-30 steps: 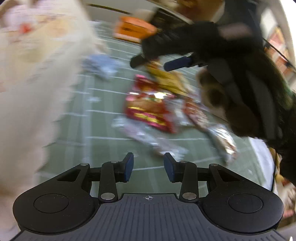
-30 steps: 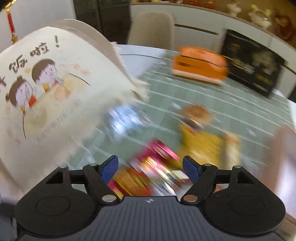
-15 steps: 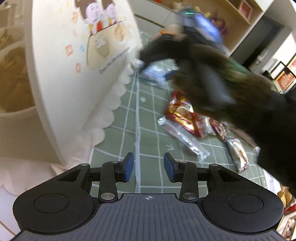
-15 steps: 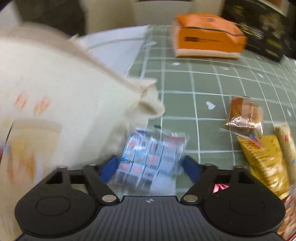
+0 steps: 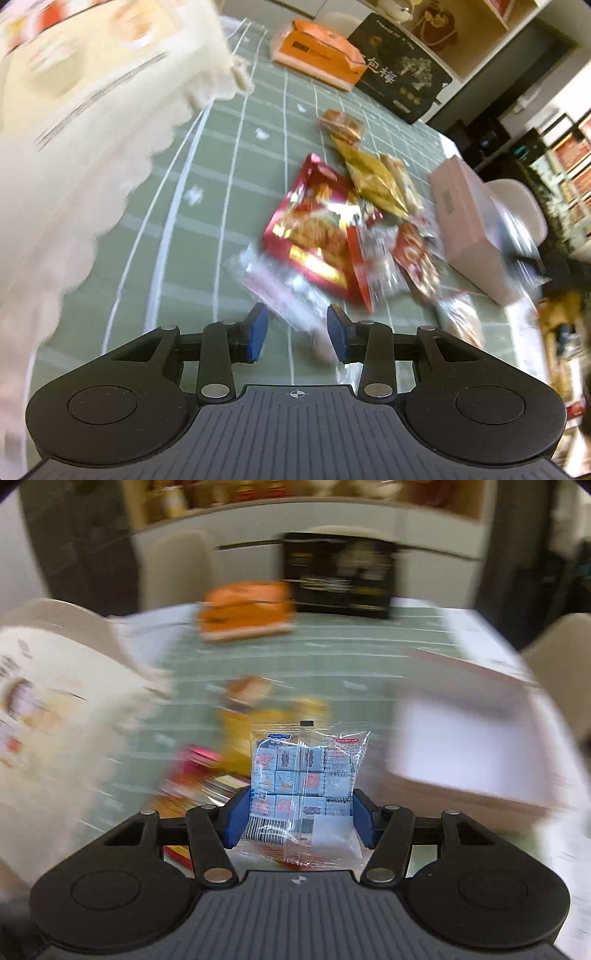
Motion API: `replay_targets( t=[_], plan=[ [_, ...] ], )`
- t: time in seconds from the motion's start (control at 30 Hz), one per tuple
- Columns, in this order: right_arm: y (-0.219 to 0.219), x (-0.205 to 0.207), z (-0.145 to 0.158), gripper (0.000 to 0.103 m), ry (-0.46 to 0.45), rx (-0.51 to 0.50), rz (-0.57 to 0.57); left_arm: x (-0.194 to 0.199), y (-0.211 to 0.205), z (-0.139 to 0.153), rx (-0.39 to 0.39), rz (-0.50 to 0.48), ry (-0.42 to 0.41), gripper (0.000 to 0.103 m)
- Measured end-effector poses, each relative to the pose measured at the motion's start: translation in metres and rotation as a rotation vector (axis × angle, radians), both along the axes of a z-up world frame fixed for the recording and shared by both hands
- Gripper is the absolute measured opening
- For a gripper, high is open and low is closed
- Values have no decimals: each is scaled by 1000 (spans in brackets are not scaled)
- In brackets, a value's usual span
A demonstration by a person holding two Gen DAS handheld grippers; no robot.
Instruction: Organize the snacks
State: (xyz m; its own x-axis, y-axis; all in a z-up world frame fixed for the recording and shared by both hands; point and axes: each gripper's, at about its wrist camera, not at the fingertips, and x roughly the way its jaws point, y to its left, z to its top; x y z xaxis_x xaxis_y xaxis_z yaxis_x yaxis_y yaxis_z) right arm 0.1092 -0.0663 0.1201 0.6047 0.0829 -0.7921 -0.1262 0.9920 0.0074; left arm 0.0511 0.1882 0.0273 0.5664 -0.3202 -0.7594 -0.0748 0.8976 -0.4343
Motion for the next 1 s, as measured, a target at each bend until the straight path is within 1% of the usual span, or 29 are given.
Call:
replay_targets(
  t=[0.03, 0.1, 0.2, 0.23, 0.27, 0.33, 0.4, 0.5, 0.53, 0.57, 0.63, 0.67, 0.7, 0.73, 0.77, 0.9, 0.93, 1.0],
  plan=[
    [-16, -12, -5, 58, 7, -17, -32, 4, -5, -1, 28, -13, -19, 40],
    [-45, -34, -16, 58, 33, -22, -93, 12, -23, -1, 87, -75, -55, 41],
    [-83, -65, -35, 58, 67, -5, -178, 12, -59, 0, 208, -266, -113, 42],
    [-94, -75, -40, 58, 73, 2, -199, 6, -71, 1, 245, -350, -138, 42],
    [-102, -82, -45, 58, 76, 5, -213, 0, -77, 1, 266, -413, -154, 43],
    [-112, -91, -57, 58, 82, 1, -228, -18, -85, 2, 323, -512, -180, 44],
    [-113, -94, -70, 58, 83, -18, -229, -31, -84, 6, 377, -539, -165, 45],
    [-110, -94, -88, 58, 79, -15, -229, -45, -75, 13, 475, -522, -143, 44],
    [-109, -96, -91, 59, 77, -3, -228, -45, -72, 15, 480, -502, -127, 40],
    [-109, -97, -96, 61, 71, 11, -232, -45, -67, 18, 453, -477, -110, 41],
    [-107, -98, -102, 67, 53, 29, -245, -40, -59, 21, 344, -456, -83, 41],
    [-105, -98, -103, 68, 40, 33, -248, -38, -60, 21, 323, -459, -68, 42],
    [-107, -100, -103, 71, 34, 41, -248, -37, -62, 18, 337, -471, -58, 43],
    [-108, -101, -103, 71, 30, 46, -250, -40, -66, 16, 374, -490, -70, 42],
    [-108, -102, -104, 71, 29, 48, -249, -41, -69, 15, 394, -510, -71, 43],
    [-113, -111, -97, 71, 32, 70, -237, -45, -78, 9, 388, -595, -64, 46],
    [-114, -115, -93, 71, 21, 73, -236, -45, -79, 6, 391, -599, -63, 48],
    [-111, -124, -82, 72, -23, 58, -212, -44, -82, 3, 404, -594, -96, 47]
  ],
)
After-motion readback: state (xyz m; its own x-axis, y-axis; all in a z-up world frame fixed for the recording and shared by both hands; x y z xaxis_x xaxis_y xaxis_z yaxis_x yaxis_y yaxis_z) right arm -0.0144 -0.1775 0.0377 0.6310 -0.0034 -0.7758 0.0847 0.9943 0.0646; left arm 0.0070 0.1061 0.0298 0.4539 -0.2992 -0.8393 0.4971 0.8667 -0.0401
